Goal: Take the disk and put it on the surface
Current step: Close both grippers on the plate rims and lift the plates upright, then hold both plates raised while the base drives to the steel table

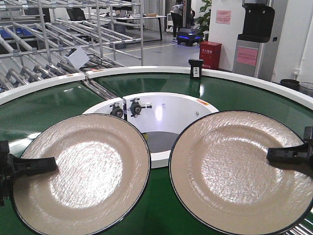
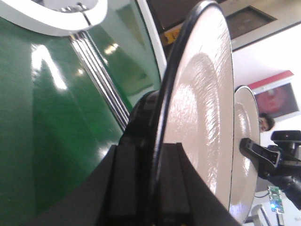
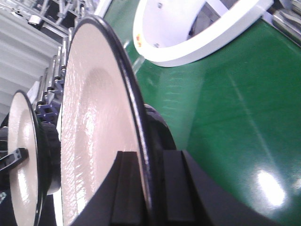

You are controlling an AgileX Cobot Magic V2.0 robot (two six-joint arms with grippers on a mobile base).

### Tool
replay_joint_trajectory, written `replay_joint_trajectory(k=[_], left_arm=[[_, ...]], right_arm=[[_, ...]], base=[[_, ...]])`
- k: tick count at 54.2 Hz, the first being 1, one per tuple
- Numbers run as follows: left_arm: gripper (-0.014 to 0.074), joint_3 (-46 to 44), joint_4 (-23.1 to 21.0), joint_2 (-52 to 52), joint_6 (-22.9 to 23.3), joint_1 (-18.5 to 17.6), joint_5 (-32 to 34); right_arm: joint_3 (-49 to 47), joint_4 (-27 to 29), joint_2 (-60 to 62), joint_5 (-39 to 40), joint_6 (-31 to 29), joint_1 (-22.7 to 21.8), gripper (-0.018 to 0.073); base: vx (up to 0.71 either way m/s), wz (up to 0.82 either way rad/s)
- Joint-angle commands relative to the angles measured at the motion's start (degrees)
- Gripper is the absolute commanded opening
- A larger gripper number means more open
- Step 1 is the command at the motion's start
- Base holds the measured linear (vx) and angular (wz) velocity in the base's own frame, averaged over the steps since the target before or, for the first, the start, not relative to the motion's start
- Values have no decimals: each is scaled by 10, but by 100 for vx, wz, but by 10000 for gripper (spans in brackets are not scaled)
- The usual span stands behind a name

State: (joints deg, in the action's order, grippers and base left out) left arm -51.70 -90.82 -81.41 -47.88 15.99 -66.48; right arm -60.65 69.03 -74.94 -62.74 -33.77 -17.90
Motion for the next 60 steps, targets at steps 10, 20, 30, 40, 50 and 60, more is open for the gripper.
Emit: replay_joint_trajectory(k=[10,20,30,40,50,60], left_arm=[[-1,-17,-68,26,24,-3,-51],[0,-17,-68,25,24,-3,-50],[0,-17,-68,25,24,-3,-50],[0,-17,-68,25,24,-3,-50],[0,-17,-68,25,24,-3,-50],[1,-17,-68,25,24,-3,-50]], right_arm=[[-18,77,23,2,9,-4,-9],[-18,77,23,2,9,-4,-9],[-18,77,23,2,9,-4,-9],[-18,77,23,2,9,-4,-9],[-18,77,23,2,9,-4,-9],[-18,77,23,2,9,-4,-9]], base=[[0,0],[0,0],[0,0],[0,0],[0,-2],[-5,-18]])
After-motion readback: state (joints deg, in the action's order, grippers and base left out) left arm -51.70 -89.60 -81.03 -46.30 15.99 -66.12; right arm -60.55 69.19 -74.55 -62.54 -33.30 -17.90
